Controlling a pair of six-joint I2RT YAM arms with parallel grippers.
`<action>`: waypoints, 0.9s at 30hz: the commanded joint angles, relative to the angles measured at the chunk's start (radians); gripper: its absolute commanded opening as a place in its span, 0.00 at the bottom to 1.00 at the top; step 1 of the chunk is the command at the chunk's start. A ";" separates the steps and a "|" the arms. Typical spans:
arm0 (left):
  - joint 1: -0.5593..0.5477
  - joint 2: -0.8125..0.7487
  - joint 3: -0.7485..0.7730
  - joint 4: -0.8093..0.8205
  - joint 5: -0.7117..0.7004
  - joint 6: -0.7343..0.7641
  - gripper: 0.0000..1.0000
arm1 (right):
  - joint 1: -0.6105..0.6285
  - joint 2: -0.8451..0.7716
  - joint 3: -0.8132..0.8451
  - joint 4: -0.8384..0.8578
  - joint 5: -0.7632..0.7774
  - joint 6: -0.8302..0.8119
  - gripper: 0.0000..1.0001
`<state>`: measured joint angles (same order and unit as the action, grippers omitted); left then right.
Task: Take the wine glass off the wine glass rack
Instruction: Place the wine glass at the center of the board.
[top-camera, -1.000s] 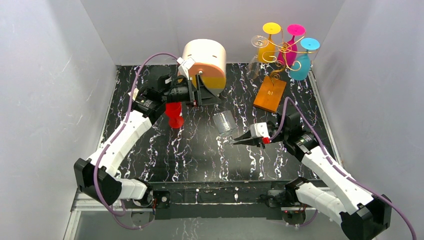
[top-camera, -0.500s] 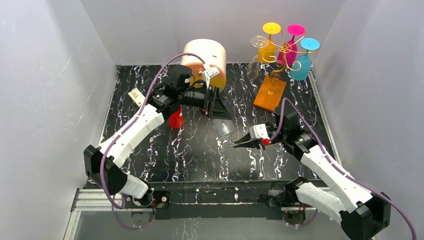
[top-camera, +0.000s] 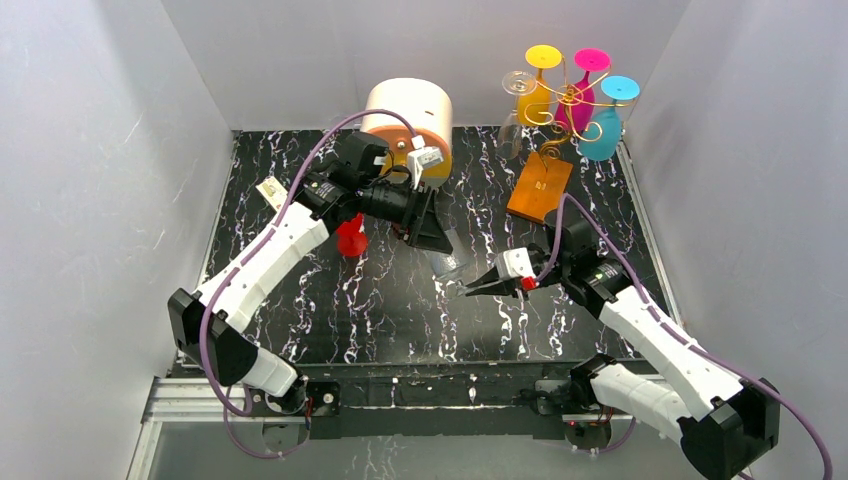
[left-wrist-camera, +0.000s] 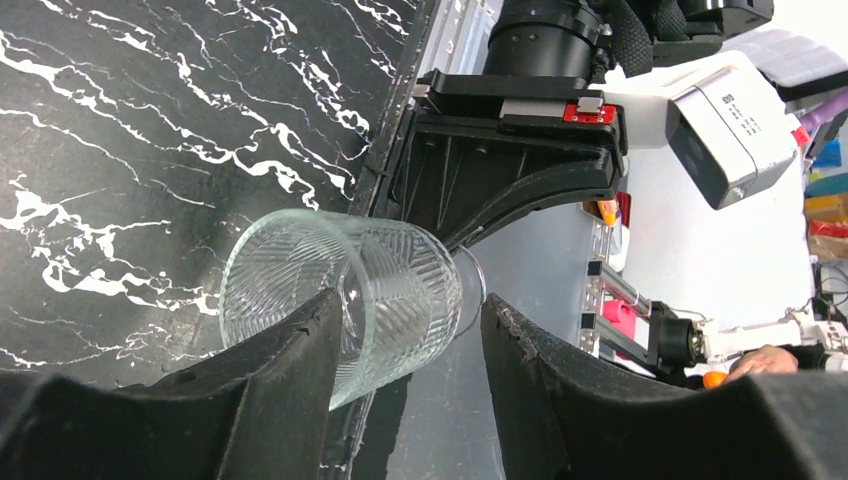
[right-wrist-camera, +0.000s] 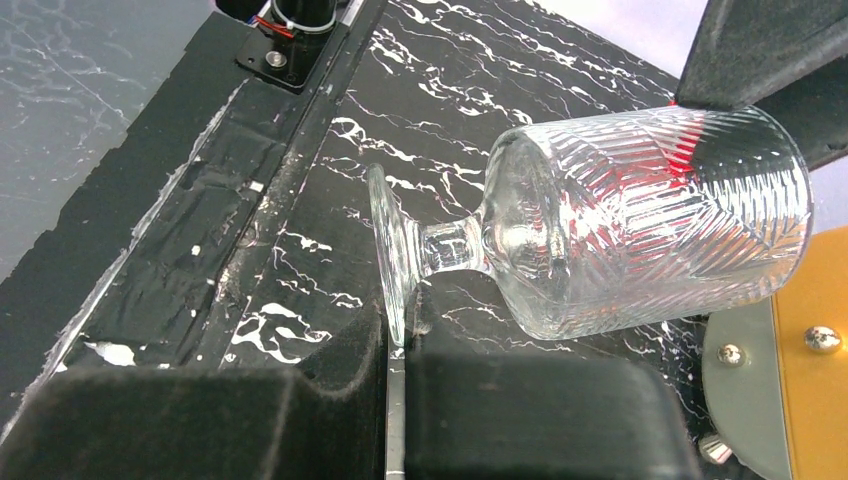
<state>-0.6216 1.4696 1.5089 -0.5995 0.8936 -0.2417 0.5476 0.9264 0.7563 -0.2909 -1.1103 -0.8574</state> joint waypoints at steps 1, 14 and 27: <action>-0.018 -0.008 0.036 -0.009 0.094 0.018 0.48 | 0.008 0.001 0.069 0.047 -0.029 -0.043 0.01; -0.039 -0.032 -0.018 0.018 0.212 0.044 0.37 | 0.010 0.003 0.073 0.038 -0.001 -0.066 0.01; -0.055 -0.033 -0.079 0.022 0.239 0.044 0.34 | 0.013 0.005 0.094 0.045 0.035 -0.086 0.01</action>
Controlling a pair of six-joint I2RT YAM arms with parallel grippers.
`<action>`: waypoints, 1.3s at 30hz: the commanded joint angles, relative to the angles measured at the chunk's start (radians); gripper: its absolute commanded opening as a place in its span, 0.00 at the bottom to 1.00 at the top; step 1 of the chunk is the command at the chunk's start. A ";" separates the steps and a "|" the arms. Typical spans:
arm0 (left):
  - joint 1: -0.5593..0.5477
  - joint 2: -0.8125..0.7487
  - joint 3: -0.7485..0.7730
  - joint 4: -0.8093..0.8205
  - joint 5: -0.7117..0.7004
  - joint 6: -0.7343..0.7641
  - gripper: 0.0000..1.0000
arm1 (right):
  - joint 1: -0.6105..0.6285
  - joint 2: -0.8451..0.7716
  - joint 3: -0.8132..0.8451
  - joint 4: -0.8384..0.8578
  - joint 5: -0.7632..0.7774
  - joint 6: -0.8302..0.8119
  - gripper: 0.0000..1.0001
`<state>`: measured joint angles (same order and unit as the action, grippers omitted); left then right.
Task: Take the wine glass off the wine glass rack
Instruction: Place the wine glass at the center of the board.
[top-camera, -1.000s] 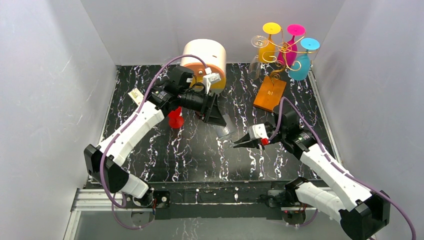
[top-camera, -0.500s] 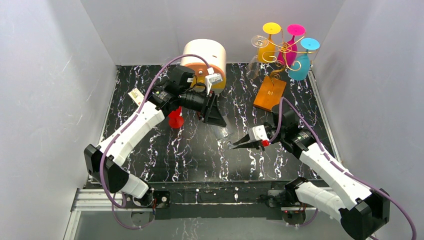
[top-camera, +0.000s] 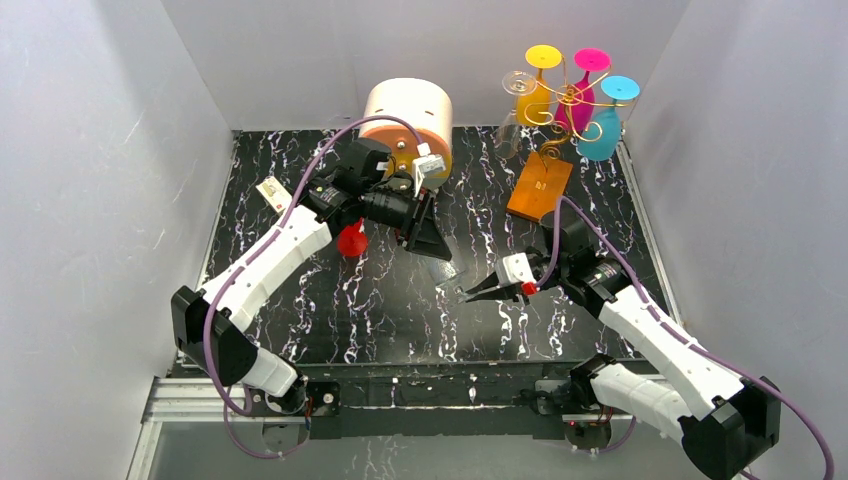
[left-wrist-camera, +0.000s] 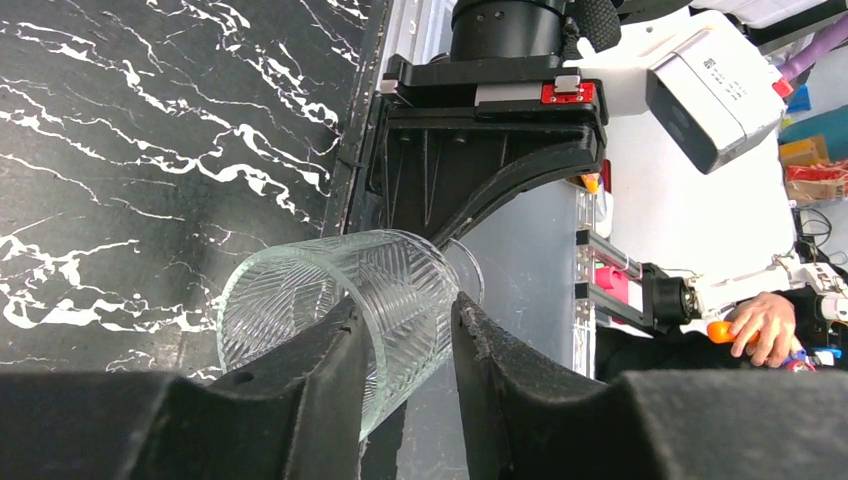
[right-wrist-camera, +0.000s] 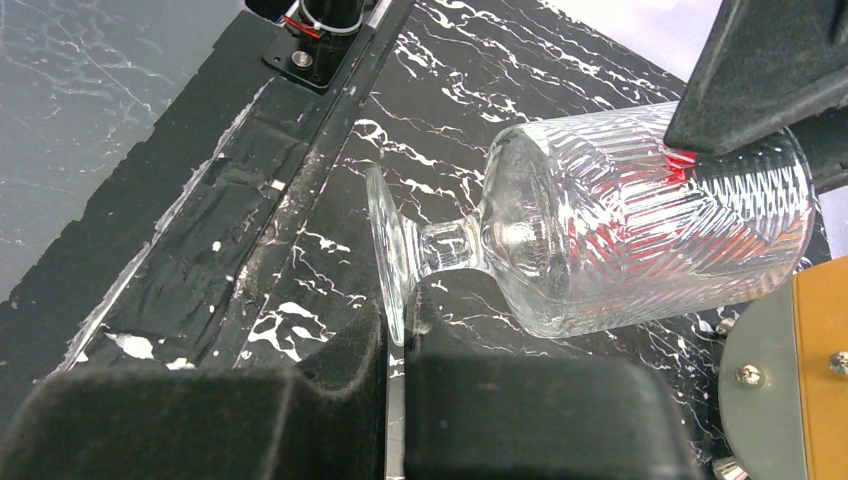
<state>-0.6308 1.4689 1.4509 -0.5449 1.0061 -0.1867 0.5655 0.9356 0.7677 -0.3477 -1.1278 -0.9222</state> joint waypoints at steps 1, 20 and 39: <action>-0.046 -0.030 -0.025 -0.033 0.125 -0.011 0.35 | -0.005 -0.006 0.082 0.105 0.054 -0.021 0.01; -0.045 -0.077 -0.026 -0.021 0.106 0.013 0.00 | -0.003 -0.013 0.063 0.142 0.097 -0.007 0.01; -0.045 -0.056 0.066 -0.171 -0.205 0.093 0.00 | -0.004 -0.071 0.019 0.191 0.117 0.080 0.45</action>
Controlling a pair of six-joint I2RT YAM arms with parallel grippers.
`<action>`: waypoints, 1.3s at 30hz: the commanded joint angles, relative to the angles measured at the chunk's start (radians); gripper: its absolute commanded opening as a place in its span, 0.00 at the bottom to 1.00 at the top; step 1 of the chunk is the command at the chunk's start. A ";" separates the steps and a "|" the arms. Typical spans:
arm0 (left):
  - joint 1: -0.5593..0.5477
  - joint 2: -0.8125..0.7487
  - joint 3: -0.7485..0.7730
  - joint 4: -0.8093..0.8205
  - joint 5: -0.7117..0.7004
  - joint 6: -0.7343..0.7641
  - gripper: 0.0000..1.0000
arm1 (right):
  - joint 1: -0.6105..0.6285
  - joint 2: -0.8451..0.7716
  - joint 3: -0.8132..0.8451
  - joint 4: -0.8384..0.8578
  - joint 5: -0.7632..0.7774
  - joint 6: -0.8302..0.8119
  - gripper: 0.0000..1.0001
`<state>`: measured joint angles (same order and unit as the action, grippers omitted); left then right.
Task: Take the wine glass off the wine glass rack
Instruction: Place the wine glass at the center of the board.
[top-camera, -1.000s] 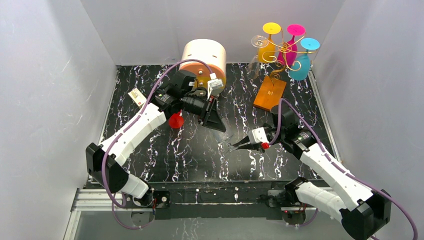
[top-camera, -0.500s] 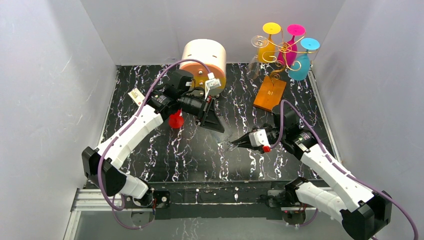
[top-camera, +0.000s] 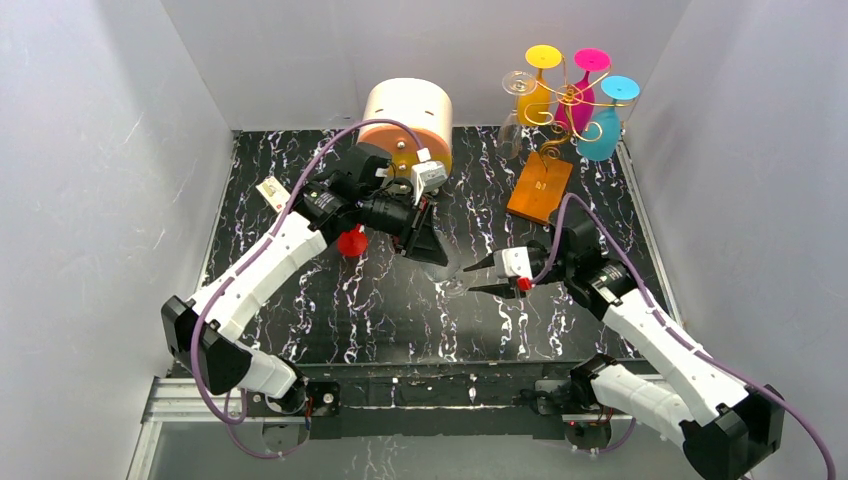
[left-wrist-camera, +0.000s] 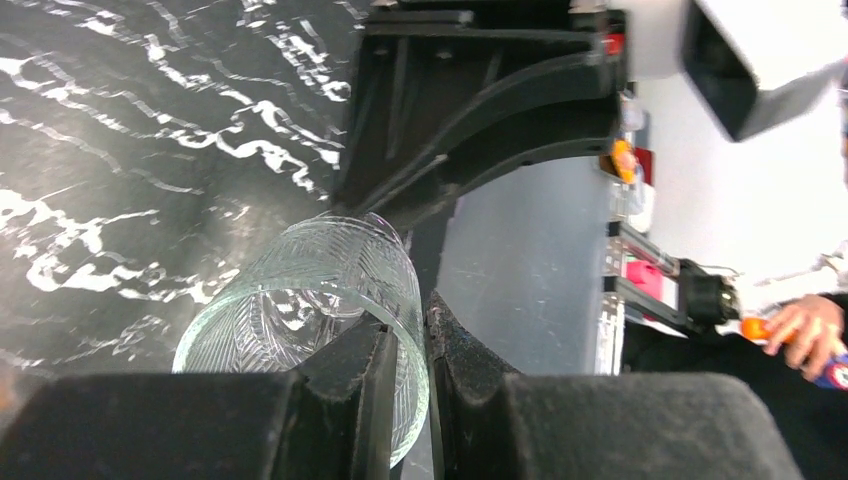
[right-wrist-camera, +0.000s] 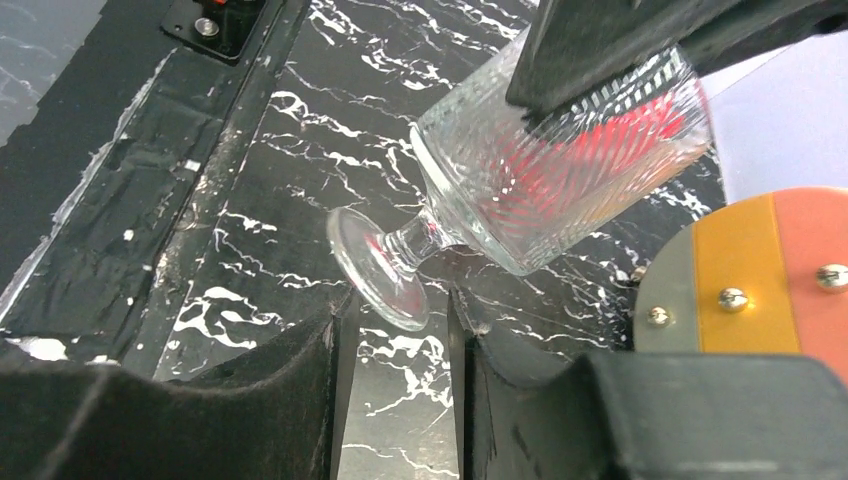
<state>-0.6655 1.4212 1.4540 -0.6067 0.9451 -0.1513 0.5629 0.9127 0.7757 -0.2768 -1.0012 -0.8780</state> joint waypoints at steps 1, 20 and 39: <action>-0.010 -0.008 0.071 -0.124 -0.180 0.061 0.00 | -0.001 -0.051 0.006 0.122 -0.002 0.041 0.46; -0.010 0.068 0.012 -0.022 -0.908 -0.076 0.00 | 0.000 -0.259 -0.189 0.522 0.212 0.647 0.53; -0.011 0.306 0.005 0.168 -1.301 -0.088 0.00 | -0.001 -0.366 -0.113 0.299 0.890 1.361 0.77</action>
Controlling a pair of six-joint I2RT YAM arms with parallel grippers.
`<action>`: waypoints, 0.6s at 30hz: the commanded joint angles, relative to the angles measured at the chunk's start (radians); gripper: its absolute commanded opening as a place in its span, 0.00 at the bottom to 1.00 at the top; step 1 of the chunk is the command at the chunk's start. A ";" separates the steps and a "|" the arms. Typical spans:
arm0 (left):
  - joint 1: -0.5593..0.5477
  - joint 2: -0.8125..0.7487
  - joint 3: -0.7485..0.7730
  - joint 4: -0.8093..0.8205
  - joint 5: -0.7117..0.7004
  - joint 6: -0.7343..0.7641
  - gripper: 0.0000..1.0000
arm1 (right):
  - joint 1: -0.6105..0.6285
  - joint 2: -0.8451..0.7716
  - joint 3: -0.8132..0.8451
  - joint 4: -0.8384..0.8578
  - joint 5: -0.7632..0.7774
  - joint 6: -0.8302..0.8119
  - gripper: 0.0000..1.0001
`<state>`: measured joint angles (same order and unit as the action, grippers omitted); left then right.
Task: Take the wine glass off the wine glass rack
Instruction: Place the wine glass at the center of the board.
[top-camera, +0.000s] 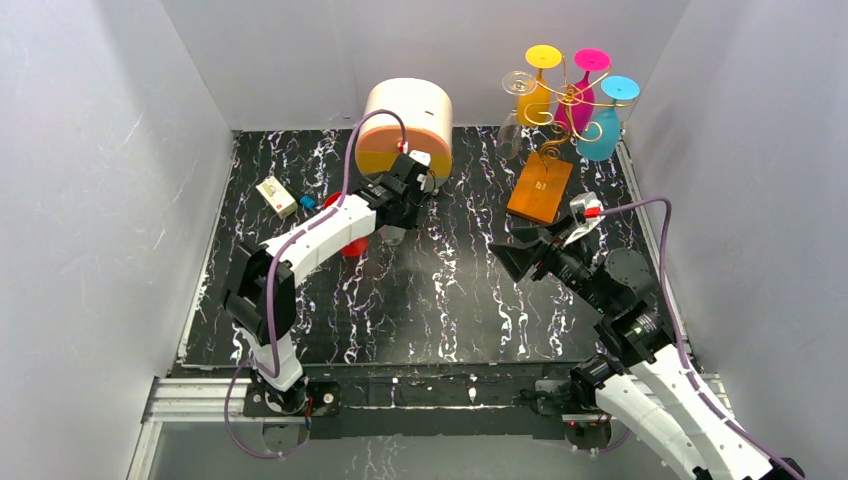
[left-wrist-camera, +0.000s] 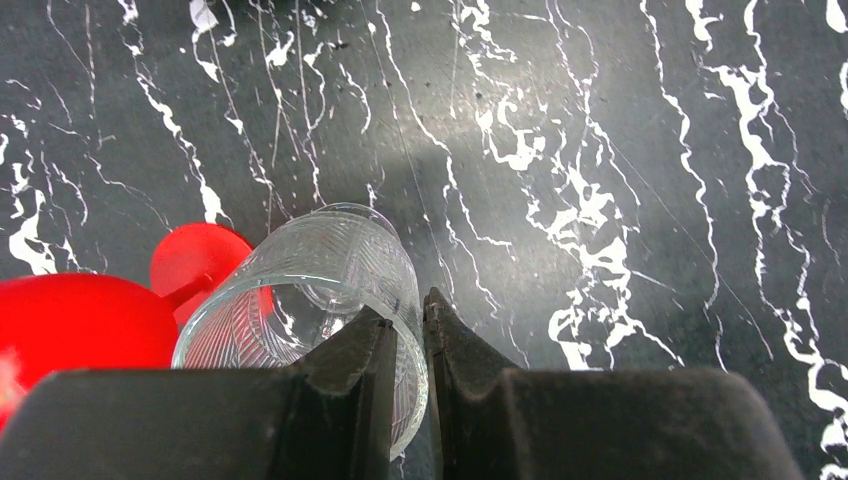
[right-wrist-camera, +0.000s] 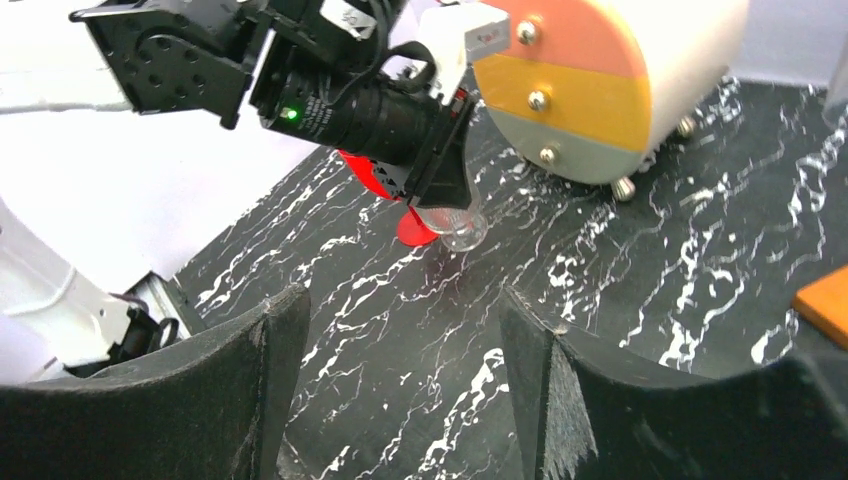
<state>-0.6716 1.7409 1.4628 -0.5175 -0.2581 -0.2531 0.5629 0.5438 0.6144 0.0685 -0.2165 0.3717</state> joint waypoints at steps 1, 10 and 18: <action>-0.005 -0.014 -0.013 0.093 -0.103 0.014 0.00 | -0.001 0.008 0.054 -0.051 0.119 0.122 0.77; 0.017 0.014 -0.065 0.152 -0.100 -0.031 0.00 | 0.000 0.016 0.073 -0.112 0.149 0.166 0.78; 0.088 0.057 -0.113 0.185 -0.075 -0.066 0.00 | -0.001 0.033 0.084 -0.164 0.189 0.158 0.80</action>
<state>-0.6067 1.8107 1.3651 -0.3740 -0.3149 -0.3058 0.5629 0.5694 0.6521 -0.0864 -0.0723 0.5278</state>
